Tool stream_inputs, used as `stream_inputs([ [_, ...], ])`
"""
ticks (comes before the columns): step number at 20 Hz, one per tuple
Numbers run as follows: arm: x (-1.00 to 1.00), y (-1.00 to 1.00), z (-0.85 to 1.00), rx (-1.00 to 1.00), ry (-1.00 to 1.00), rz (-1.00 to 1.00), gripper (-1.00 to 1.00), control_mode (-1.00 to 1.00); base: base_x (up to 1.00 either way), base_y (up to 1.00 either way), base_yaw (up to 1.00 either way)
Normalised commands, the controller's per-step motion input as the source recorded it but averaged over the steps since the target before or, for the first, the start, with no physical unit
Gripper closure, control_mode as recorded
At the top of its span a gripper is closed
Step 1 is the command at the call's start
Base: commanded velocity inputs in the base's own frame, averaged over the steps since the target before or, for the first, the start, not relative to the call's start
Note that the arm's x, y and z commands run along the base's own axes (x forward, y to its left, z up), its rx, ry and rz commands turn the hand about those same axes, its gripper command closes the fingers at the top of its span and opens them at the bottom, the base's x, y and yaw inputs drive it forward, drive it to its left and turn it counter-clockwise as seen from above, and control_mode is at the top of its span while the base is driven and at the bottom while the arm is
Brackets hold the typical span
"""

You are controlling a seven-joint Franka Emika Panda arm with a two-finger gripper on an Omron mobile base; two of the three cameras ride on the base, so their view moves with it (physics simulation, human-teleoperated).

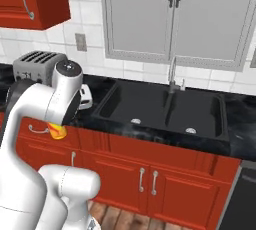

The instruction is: Pick the cup and bowl from the counter and place them on the counter next to the sink.

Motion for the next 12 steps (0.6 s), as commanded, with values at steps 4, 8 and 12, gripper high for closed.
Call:
stream_inputs([
  [4, 0.0, 0.0, 0.0, 0.0, 0.0, 0.0, 1.0, 1.0, 0.17, 0.54, -0.11],
  [8, 0.0, 0.0, 0.0, 0.0, 0.0, 0.0, 1.0, 1.0, 0.27, 0.68, -0.07],
  [12, 0.0, 0.0, 0.0, 0.0, 0.0, 0.0, 1.0, 1.0, 0.78, 0.37, -0.1],
])
